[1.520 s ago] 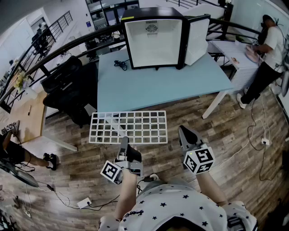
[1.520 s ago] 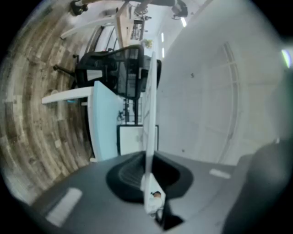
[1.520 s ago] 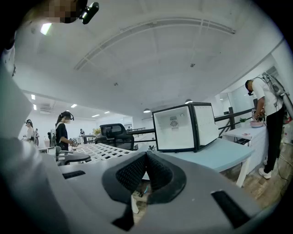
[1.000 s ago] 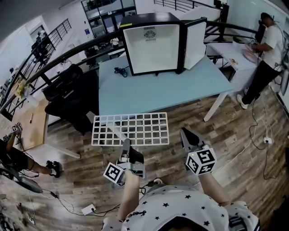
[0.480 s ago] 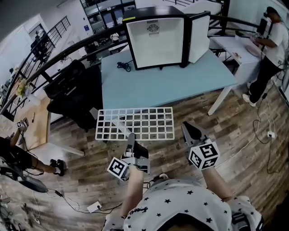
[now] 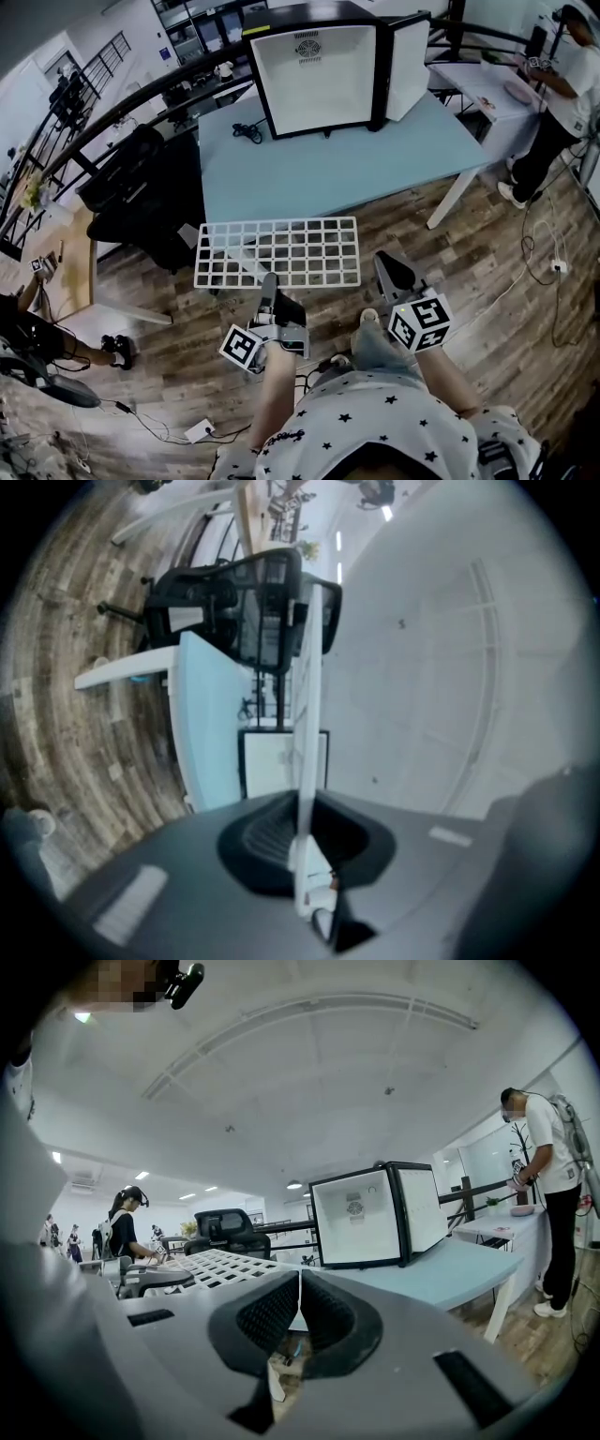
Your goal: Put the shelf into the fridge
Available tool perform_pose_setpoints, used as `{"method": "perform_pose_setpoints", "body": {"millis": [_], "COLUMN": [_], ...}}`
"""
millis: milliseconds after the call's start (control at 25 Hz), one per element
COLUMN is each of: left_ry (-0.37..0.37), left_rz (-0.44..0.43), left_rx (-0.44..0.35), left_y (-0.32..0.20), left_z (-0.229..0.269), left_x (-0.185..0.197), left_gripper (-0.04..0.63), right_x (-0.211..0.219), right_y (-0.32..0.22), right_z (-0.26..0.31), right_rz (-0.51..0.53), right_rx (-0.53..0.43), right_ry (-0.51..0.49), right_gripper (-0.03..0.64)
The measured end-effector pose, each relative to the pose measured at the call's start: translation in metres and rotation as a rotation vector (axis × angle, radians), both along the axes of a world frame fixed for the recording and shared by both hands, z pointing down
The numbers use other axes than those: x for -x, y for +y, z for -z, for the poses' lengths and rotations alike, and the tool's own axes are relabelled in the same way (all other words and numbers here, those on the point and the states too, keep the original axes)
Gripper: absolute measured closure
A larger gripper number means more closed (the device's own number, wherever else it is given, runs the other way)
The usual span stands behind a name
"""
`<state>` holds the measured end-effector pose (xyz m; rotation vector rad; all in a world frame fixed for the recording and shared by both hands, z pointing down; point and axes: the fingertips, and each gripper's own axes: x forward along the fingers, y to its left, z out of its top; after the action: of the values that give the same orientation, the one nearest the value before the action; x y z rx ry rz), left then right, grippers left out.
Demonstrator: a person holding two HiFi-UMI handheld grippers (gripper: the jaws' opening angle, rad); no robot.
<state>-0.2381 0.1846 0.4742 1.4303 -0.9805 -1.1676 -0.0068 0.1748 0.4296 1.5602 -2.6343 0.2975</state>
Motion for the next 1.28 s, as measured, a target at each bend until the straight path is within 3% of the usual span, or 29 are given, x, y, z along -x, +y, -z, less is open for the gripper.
{"method": "perform_pose_setpoints", "body": {"millis": [560,1280], "left_ry": [0.006,0.007], "left_rz": [-0.027,-0.076], "left_rx": [0.018,0.021], "left_y": [-0.071,-0.237], "left_z": [-0.01,-0.002], "left_x": [-0.015,-0.057], "left_gripper": [0.56,0.56], "right_x": [-0.015,-0.052], "right_y": [-0.069,-0.232], "right_z": [-0.018,-0.002], "right_rz": [-0.027,-0.05], "right_rx": [0.017,0.013], "right_ry": [-0.007,-0.031], "right_gripper": [0.595,0.595]}}
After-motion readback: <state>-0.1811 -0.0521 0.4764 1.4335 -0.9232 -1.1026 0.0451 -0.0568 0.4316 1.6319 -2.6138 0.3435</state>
